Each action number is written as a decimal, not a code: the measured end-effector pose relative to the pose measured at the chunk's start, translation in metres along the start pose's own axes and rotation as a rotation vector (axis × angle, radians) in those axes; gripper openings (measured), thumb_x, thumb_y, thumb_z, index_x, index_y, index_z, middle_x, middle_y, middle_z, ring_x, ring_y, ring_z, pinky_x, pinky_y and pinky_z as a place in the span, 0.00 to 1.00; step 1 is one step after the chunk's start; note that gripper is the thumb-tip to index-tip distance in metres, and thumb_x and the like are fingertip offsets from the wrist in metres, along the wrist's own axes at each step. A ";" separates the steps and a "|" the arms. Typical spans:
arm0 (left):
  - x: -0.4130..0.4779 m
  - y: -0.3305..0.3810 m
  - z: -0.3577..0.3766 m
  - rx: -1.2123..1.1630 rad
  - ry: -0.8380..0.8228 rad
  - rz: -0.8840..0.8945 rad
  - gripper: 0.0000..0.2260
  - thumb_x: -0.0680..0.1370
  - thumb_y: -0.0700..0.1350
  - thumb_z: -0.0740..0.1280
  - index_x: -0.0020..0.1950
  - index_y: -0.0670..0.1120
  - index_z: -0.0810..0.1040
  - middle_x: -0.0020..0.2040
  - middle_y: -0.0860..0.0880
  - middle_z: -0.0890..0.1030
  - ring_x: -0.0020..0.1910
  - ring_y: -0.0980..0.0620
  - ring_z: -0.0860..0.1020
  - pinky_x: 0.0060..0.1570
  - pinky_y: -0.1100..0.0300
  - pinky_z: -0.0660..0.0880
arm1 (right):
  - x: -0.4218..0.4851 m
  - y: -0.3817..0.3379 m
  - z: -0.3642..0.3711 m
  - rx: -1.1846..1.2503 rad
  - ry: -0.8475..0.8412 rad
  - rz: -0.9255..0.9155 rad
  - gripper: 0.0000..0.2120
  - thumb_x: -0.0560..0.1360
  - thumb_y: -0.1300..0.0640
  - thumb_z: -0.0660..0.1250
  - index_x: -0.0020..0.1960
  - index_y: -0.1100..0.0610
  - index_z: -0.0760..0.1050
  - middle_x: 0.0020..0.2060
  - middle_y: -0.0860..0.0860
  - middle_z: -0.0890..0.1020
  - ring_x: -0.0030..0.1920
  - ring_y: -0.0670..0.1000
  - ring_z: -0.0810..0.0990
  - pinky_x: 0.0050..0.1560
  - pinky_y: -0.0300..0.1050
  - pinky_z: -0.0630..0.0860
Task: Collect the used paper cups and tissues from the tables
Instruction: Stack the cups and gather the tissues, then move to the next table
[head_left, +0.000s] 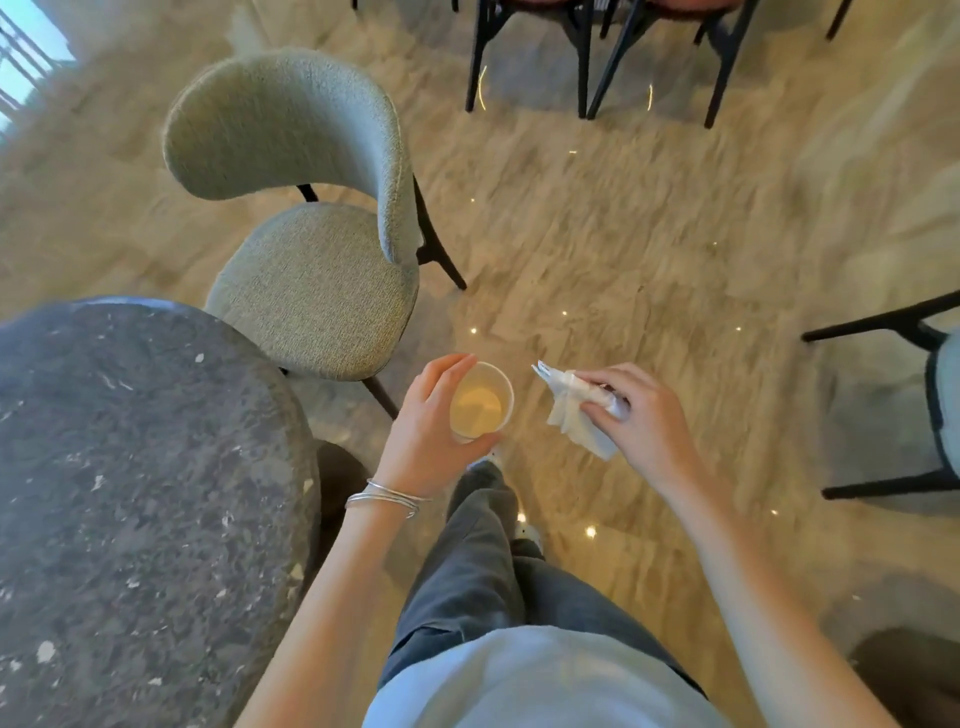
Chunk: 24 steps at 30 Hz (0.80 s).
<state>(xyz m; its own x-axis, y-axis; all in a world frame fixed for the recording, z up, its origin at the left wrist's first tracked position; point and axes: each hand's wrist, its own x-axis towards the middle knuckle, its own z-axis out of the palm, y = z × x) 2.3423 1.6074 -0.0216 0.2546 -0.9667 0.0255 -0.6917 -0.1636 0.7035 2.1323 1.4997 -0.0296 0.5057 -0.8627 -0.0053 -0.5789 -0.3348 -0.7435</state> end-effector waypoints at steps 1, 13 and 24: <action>0.007 -0.001 0.004 0.001 -0.021 0.012 0.36 0.64 0.48 0.78 0.68 0.41 0.67 0.65 0.45 0.70 0.62 0.47 0.70 0.59 0.53 0.69 | 0.002 0.003 -0.002 -0.004 0.014 0.023 0.16 0.69 0.62 0.71 0.55 0.51 0.79 0.46 0.46 0.78 0.44 0.46 0.77 0.42 0.42 0.74; 0.150 -0.026 -0.004 -0.012 -0.136 0.126 0.36 0.63 0.48 0.78 0.67 0.42 0.68 0.63 0.47 0.70 0.60 0.48 0.70 0.58 0.57 0.67 | 0.114 0.011 -0.012 0.003 0.070 0.161 0.14 0.70 0.61 0.70 0.53 0.48 0.78 0.48 0.45 0.80 0.46 0.44 0.76 0.44 0.42 0.73; 0.283 -0.026 -0.031 -0.014 -0.111 0.253 0.36 0.63 0.48 0.78 0.67 0.41 0.68 0.63 0.46 0.71 0.60 0.53 0.69 0.61 0.63 0.63 | 0.218 0.001 -0.033 -0.005 0.246 0.139 0.13 0.70 0.61 0.70 0.54 0.52 0.78 0.46 0.45 0.79 0.46 0.46 0.77 0.44 0.38 0.72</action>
<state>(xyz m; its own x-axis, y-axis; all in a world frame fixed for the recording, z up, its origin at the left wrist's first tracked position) 2.4533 1.3438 -0.0109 -0.0013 -0.9922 0.1248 -0.7140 0.0883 0.6946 2.2211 1.2988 -0.0098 0.2508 -0.9664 0.0557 -0.6353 -0.2077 -0.7438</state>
